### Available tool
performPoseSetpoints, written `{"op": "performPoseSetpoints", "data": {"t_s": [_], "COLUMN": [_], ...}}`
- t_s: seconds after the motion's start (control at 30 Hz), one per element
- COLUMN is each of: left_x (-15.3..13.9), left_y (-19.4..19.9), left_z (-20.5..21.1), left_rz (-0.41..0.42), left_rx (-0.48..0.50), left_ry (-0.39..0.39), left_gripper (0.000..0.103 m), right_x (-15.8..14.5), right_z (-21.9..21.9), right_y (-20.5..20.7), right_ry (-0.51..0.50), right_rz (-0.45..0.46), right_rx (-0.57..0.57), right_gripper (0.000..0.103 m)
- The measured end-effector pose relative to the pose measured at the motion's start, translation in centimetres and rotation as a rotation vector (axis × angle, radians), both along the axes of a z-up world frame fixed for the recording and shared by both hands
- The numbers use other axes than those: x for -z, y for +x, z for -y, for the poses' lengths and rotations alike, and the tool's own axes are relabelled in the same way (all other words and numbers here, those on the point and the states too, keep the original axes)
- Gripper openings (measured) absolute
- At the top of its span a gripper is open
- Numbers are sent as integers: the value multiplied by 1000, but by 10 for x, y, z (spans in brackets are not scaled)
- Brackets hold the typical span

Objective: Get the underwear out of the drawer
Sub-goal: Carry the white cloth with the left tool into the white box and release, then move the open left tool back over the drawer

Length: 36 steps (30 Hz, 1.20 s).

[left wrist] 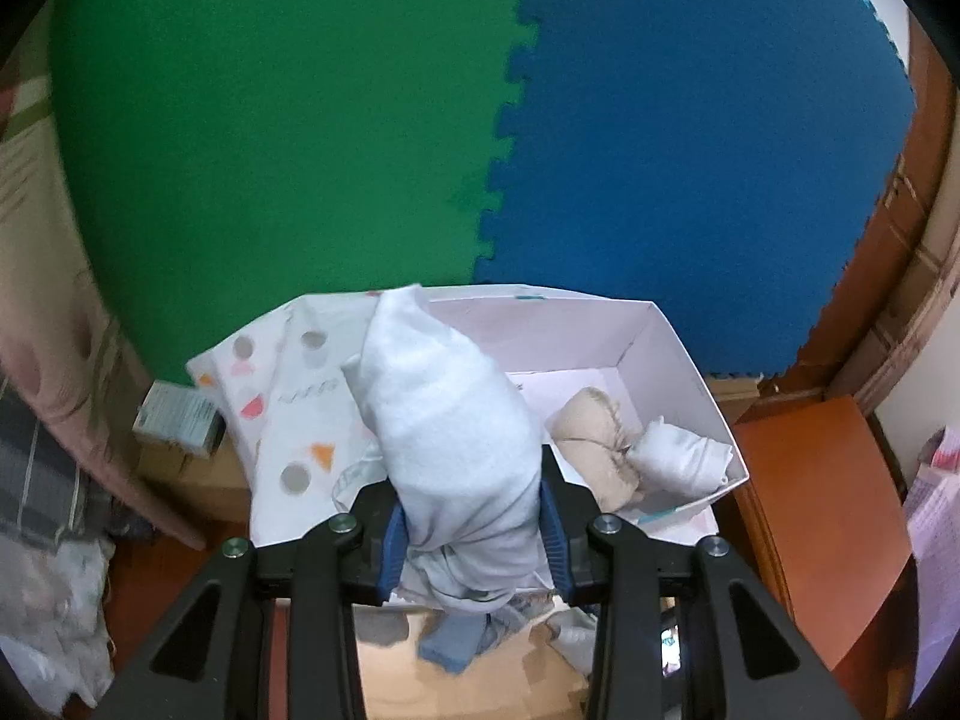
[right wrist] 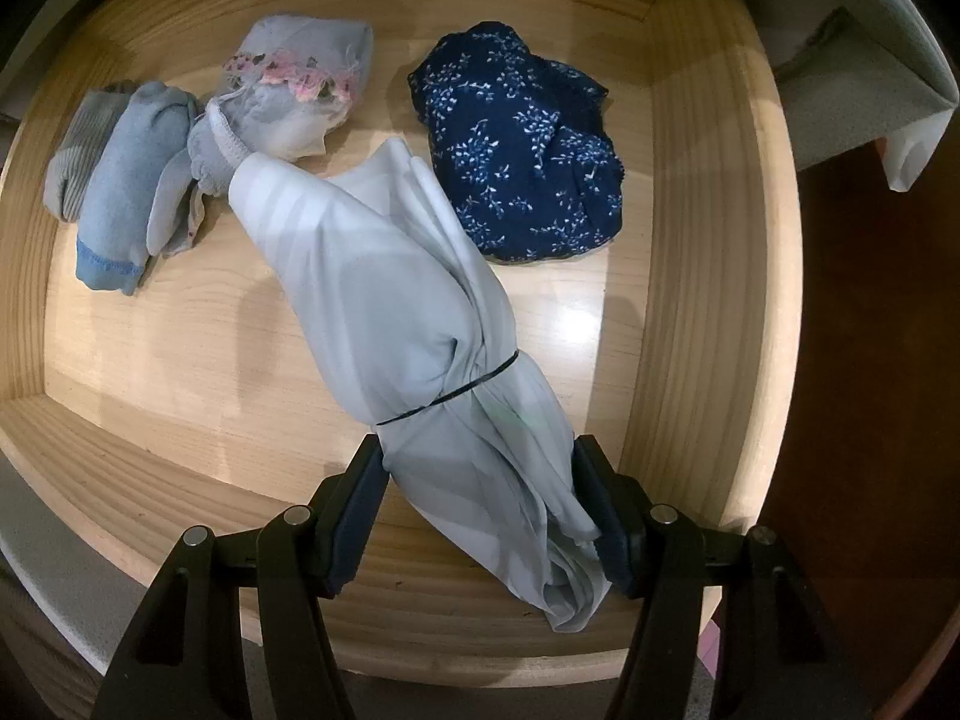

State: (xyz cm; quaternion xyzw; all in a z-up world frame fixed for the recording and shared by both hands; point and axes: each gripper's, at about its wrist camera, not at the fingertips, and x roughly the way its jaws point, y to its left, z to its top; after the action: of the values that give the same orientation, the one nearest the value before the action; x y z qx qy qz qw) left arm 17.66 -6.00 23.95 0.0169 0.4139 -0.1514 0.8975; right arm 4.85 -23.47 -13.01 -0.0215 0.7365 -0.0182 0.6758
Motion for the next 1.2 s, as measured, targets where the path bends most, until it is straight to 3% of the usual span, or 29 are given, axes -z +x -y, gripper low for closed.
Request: {"op": "performPoseSetpoints", "data": {"t_s": [0.3,0.6,0.97,1.2], "left_x": [58,115,110,83], "left_y": [41,58,54,40], "left_z": [36,44,42,38], "left_rz": [-83,-188,-202,-137], "left_rx": [-7,-33,-15,6], "left_ry": [67,110,113,106], "left_gripper": [37,39,48,57], "right_x": [0,-1,-1,0], "right_z": [-2,-2,-2,-2], "right_y": [0,0,0,0], "right_ry": [-2,1,-1,-3], "right_rz": [0,4,3,3], "right_rx": [4,9,9,10], "right_gripper": [60,60,61,61]}}
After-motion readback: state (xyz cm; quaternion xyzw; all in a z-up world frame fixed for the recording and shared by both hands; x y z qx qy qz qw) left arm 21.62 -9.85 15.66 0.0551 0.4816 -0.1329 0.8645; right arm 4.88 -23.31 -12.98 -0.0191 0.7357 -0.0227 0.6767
